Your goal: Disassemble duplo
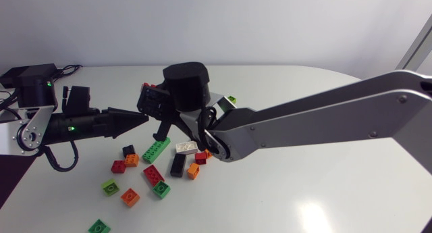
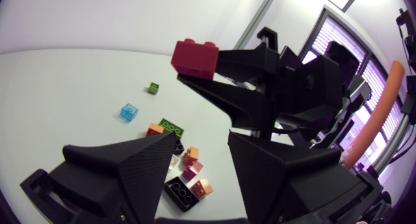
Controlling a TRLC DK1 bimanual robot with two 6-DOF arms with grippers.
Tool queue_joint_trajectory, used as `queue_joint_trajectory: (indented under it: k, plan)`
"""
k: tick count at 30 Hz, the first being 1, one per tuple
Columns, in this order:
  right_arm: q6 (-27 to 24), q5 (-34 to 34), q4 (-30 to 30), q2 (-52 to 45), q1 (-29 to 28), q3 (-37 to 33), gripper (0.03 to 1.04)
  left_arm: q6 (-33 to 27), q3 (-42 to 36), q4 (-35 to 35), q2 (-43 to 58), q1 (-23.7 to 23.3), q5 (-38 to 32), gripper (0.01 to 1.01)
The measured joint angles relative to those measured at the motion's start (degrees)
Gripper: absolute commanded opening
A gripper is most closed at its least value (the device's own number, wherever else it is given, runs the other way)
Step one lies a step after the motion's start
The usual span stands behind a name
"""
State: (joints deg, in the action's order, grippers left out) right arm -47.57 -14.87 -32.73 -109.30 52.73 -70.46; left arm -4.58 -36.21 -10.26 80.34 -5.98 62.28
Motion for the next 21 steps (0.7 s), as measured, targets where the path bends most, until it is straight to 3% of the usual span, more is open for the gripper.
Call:
queue_joint_trajectory:
  k: [3,6,13,21]
  plan:
    - [0.6,-0.6,5.0,-0.9,-0.5,-2.8,0.24,-2.1,1.6,-0.4,-3.3,1.0,-11.3,0.739]
    - [3.3,-0.6,14.5,-2.8,-1.6,-7.5,0.25,-3.4,4.2,-3.7,-8.0,3.9,-20.5,0.772]
    - [10.6,2.9,38.5,-12.2,-5.3,-23.2,0.25,-4.5,7.5,-7.9,-13.0,6.3,-29.9,0.772]
    - [13.2,4.4,45.2,-21.5,-6.1,-29.0,0.3,-5.1,8.6,-8.7,-14.1,7.2,-33.5,0.772]
